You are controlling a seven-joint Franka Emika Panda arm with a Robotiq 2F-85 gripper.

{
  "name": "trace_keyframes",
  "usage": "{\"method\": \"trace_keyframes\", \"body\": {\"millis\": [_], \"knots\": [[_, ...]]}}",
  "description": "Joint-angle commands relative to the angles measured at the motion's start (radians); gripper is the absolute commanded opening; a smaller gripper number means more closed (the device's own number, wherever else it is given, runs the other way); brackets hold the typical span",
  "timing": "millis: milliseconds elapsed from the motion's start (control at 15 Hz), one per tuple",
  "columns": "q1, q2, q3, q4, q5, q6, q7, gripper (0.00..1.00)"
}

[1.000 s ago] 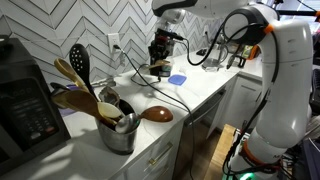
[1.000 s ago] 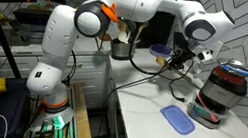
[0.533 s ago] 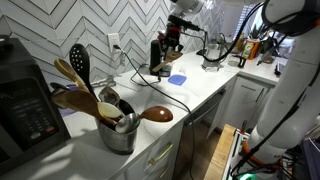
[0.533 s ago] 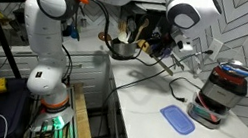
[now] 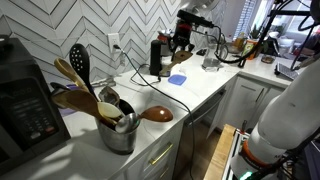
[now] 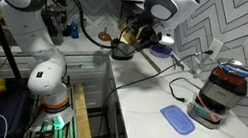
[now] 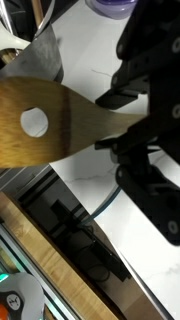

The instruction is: Put the cooking stick in the pot having cooking utensils

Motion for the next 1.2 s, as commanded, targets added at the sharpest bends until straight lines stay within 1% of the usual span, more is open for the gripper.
{"method": "trace_keyframes", "body": {"millis": [0, 67, 200, 400, 533, 600, 667, 800, 867, 933, 1067, 1133], "knots": [[0.003, 0.007, -0.017, 0.054, 0.050, -0.083, 0.088, 0.10], [-0.006, 0.004, -0.022, 0.070, 0.059, -0.136, 0.160, 0.10], [-0.017, -0.014, -0.021, 0.086, 0.023, -0.170, 0.277, 0.10], [-0.019, -0.028, -0.016, 0.104, 0.035, -0.218, 0.461, 0.10], [-0.011, -0.041, 0.007, 0.089, 0.027, -0.217, 0.593, 0.10], [-0.007, -0.021, -0.013, 0.104, 0.025, -0.199, 0.488, 0.35], [-0.005, -0.024, -0.006, 0.104, 0.025, -0.201, 0.532, 0.35], [-0.001, -0.025, 0.003, 0.104, 0.025, -0.201, 0.570, 0.35], [0.006, -0.011, 0.012, 0.109, 0.043, -0.175, 0.577, 0.10], [0.011, -0.005, 0.012, 0.110, 0.081, -0.148, 0.578, 0.10], [0.015, 0.002, -0.007, 0.108, 0.212, -0.104, 0.575, 0.10], [0.016, 0.002, -0.012, 0.106, 0.258, -0.088, 0.563, 0.10]]}}
